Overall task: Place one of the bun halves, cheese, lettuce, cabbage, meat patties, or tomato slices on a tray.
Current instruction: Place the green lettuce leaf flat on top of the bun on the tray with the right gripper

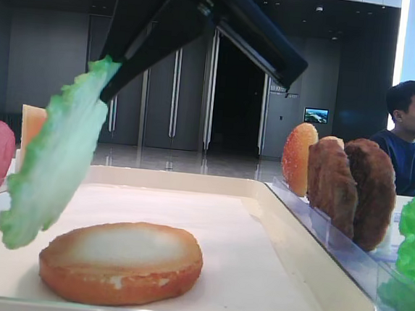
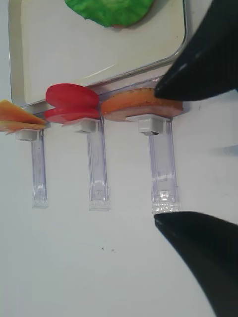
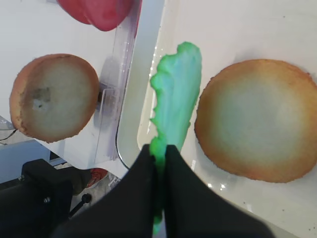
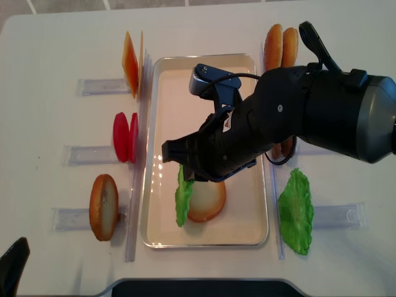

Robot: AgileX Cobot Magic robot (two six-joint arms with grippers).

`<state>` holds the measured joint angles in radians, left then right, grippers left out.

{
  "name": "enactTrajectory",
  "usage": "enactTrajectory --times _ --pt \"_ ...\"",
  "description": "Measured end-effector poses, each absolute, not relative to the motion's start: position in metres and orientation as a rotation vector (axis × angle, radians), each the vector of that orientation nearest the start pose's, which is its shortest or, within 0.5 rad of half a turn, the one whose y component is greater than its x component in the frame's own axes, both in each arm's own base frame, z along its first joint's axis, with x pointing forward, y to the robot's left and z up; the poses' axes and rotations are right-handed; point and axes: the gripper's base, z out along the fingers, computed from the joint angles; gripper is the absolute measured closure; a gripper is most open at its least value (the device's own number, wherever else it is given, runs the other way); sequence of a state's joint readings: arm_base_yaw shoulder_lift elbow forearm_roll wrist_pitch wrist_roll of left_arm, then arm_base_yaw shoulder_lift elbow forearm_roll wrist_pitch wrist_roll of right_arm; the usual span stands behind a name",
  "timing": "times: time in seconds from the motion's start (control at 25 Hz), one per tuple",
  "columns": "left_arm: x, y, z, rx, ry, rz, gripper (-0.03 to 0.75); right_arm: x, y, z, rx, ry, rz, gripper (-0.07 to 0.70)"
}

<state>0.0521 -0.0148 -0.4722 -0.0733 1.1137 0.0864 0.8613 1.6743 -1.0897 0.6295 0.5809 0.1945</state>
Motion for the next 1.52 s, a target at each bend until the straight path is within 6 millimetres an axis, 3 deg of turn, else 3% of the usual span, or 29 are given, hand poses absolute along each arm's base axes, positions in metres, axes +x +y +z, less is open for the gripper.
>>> enactTrajectory --times 0.6,0.84,1.52 --pt "-0.006 -0.006 0.265 0.041 2.108 -0.006 0.181 0.212 0.277 0.227 -0.266 2.785 0.927 0.604" --pt "-0.006 -0.006 0.265 0.041 2.108 -0.006 0.181 0.214 0.278 0.211 -0.269 2.857 0.887 0.604" --pt "-0.006 -0.006 0.265 0.041 2.108 -0.006 0.181 0.218 0.269 0.209 -0.279 2.899 0.858 0.604"
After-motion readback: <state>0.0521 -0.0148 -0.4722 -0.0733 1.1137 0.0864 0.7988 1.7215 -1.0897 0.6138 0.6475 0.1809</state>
